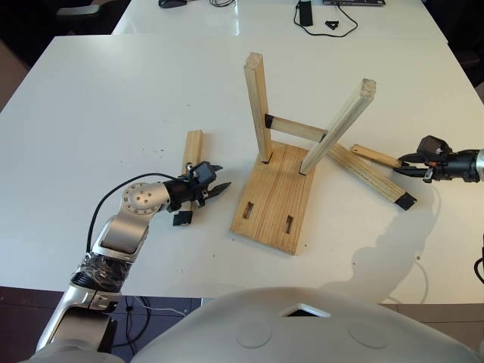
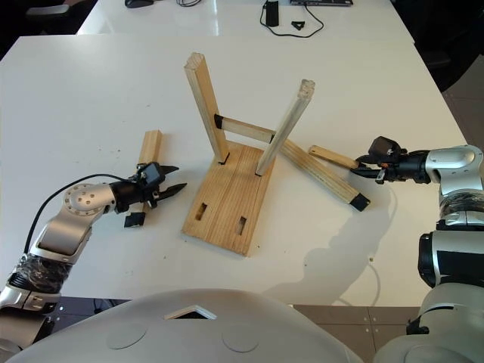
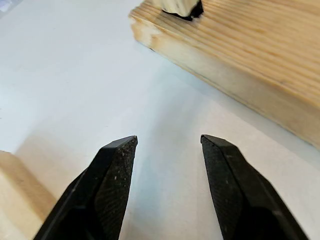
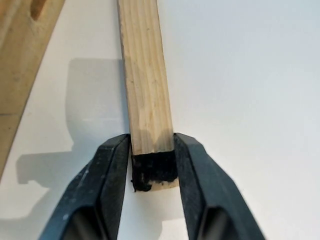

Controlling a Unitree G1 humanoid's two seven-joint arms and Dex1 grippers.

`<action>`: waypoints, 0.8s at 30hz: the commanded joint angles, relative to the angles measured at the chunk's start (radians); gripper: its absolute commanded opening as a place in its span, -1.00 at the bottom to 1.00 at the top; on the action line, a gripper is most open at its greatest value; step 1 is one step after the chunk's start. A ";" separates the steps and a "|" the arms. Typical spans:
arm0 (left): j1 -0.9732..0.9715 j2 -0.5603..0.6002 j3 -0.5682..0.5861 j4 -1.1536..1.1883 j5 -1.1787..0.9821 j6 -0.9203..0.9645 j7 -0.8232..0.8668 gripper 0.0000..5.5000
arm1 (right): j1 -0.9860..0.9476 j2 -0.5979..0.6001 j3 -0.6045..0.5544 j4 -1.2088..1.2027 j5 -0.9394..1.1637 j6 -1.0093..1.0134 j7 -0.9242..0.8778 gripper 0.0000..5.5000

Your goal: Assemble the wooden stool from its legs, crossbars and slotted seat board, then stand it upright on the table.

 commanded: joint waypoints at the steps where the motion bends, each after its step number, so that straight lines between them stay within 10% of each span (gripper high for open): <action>1: -0.045 -0.020 0.137 -0.124 -0.161 0.112 0.018 -0.14 | -0.067 -0.018 -0.140 -0.021 0.134 0.087 0.007 -0.51; 11: -0.189 -0.013 0.414 -0.424 -0.721 0.415 0.103 -0.14 | 0.027 0.060 -0.453 -0.932 0.865 0.782 0.039 -0.52; 24: -0.370 -0.073 0.282 -0.504 -1.052 0.489 0.208 -0.14 | 0.145 0.108 -0.301 -1.484 1.192 1.053 -0.006 -0.52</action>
